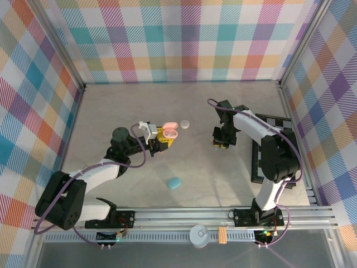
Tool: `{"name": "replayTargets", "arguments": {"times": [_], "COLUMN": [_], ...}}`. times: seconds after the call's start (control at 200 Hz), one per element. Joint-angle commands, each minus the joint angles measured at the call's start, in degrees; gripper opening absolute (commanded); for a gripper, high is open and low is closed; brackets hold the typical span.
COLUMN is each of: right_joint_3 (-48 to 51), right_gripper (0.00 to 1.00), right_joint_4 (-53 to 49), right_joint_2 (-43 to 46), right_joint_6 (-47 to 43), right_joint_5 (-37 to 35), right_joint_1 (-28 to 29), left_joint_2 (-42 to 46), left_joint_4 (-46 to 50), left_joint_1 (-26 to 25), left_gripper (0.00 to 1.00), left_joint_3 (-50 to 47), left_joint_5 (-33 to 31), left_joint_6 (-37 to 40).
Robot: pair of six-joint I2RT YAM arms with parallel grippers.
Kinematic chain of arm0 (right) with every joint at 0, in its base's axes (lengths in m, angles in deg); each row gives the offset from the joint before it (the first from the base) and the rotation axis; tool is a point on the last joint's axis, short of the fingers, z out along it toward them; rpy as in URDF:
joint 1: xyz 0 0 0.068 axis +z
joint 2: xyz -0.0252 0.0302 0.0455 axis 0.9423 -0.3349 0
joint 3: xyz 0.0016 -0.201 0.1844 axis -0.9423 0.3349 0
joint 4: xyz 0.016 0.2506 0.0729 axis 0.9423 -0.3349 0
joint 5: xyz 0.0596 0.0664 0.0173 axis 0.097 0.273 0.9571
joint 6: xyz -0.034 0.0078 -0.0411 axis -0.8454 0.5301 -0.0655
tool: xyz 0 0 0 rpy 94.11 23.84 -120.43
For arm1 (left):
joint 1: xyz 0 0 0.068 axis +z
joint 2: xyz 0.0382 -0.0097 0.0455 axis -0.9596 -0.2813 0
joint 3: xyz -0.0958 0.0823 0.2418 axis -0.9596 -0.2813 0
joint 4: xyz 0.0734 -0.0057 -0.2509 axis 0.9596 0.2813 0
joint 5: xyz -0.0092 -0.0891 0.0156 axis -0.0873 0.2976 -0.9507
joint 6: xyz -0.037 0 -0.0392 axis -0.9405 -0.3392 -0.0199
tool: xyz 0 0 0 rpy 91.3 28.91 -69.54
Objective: Insert the wireless bluetooth earbuds into the charging case
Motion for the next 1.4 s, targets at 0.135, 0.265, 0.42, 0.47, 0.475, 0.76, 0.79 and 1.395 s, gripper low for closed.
{"name": "replayTargets", "arguments": {"times": [0.135, 0.265, 0.42, 0.47, 0.475, 0.76, 0.79, 1.395], "right_joint_3": [-2.34, -2.85, -3.81, -4.24, -4.27, -8.61, -9.15, -18.97], "right_gripper": [0.18, 0.18, 0.18, 0.18, 0.18, 0.18, 0.18, 0.2], "right_joint_4": [-3.5, -3.67, -3.43, -3.49, -3.5, -4.3, -4.31, -0.76], "right_joint_2": [-0.54, 0.5, 2.47, 3.16, 3.23, 6.97, 7.16, 5.75], "right_joint_6": [-1.63, -1.48, -0.86, -0.54, -0.51, 1.42, 1.54, 3.59], "right_joint_5": [-0.05, 0.48, 1.74, 2.13, 2.19, 4.81, 5.13, 10.65], "right_joint_1": [0.6, 0.7, 1.6, 2.04, 2.11, 5.19, 5.54, 11.39], "left_joint_2": [-1.57, -2.75, -5.75, -7.04, -7.1, -12.63, -13.06, -18.25], "left_joint_4": [0.97, 1.64, 1.32, 0.48, 0.35, -1.73, -1.63, 4.1], "left_joint_1": [0.62, 0.32, -0.47, -0.72, -0.73, -2.54, -2.74, -7.41], "left_gripper": [0.29, 0.29, 0.29, 0.28, 0.28, 0.28, 0.28, 0.28], "left_joint_3": [2.35, 2.44, 3.13, 3.41, 3.45, 5.57, 5.87, 11.22], "left_joint_5": [-0.86, -2.28, -5.34, -6.08, -6.17, -10.16, -10.5, -15.12], "left_joint_6": [2.69, 3.62, 4.42, 4.38, 4.34, 5.14, 5.28, 7.9]}}
